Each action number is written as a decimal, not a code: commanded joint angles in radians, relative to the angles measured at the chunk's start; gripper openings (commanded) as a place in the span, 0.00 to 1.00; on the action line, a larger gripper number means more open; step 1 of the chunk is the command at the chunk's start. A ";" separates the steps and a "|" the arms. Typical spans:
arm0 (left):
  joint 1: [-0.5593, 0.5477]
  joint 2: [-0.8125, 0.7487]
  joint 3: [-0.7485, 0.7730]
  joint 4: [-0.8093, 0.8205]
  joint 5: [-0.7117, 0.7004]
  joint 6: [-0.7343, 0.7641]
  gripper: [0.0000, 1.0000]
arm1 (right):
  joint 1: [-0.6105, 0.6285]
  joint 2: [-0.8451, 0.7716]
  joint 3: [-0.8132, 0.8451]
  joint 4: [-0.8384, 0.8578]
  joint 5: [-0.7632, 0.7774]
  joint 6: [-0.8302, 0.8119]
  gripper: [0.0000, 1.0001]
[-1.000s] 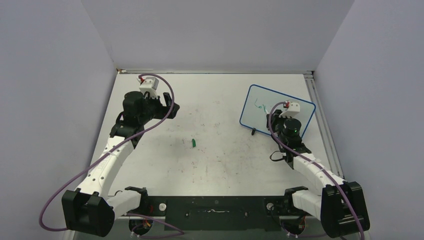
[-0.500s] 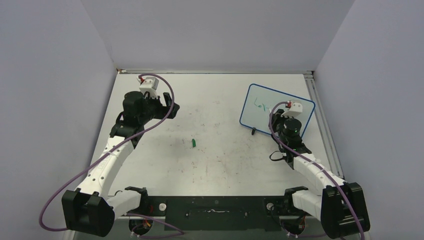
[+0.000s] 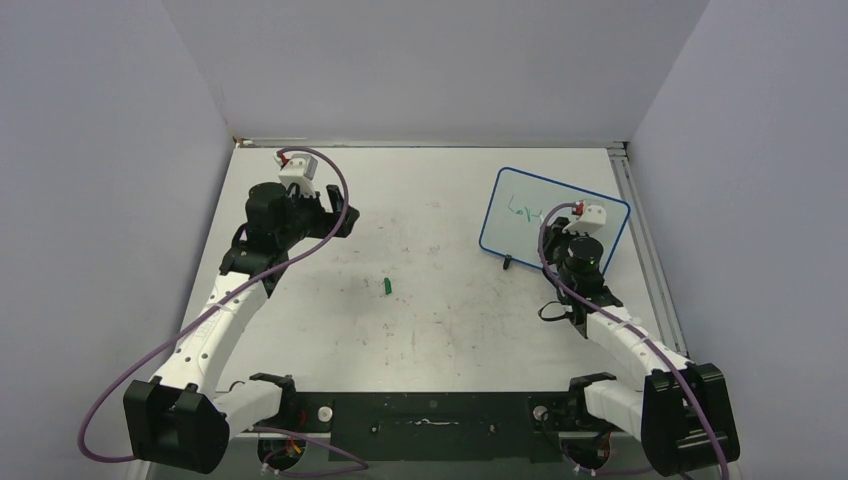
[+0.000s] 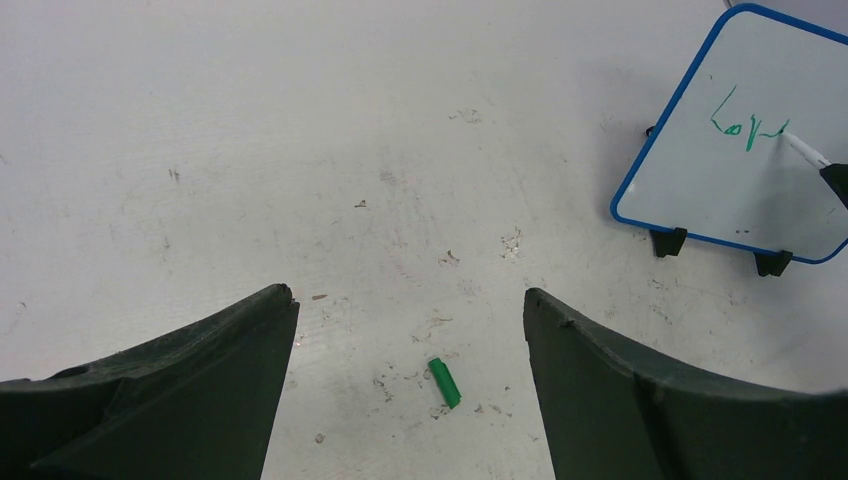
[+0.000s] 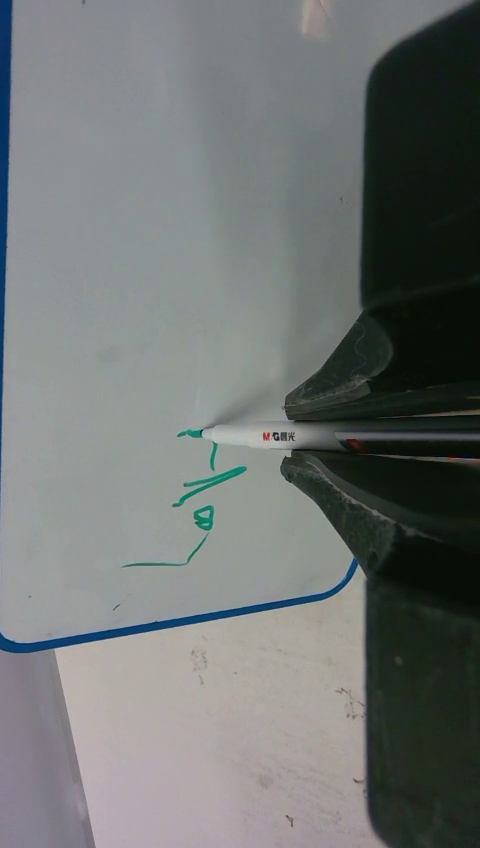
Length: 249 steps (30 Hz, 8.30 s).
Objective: Write a sentence on the whiteboard
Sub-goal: Write a sentence on the whiteboard, then move the whiteboard to the center of the board, then hold the whiteboard at the center of the board.
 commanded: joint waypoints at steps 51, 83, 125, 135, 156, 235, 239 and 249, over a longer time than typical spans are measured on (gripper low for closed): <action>0.002 -0.018 0.003 0.020 0.018 0.009 0.82 | 0.020 0.074 0.057 0.101 -0.034 -0.037 0.05; 0.002 -0.020 0.001 0.020 0.018 0.009 0.82 | 0.050 0.016 -0.005 0.012 0.044 -0.013 0.05; 0.000 -0.023 0.002 0.020 0.015 0.009 0.82 | 0.055 -0.059 -0.025 -0.025 0.104 0.000 0.05; -0.075 -0.009 -0.016 0.055 -0.022 -0.009 0.79 | 0.069 -0.281 0.112 -0.323 -0.022 0.002 0.05; -0.685 0.783 0.303 0.612 -0.350 -0.294 0.68 | 0.070 -0.323 0.453 -0.450 0.119 0.031 0.05; -0.989 0.453 -0.089 0.081 -0.976 -0.700 0.68 | 0.078 -0.365 0.392 -0.507 0.019 0.037 0.05; -0.989 0.331 -0.137 0.088 -0.913 -0.652 0.83 | 0.077 -0.374 0.390 -0.512 -0.025 0.033 0.05; -0.770 -0.003 -0.095 -0.098 -0.448 -0.327 0.93 | 0.077 -0.348 0.357 -0.467 -0.326 0.037 0.05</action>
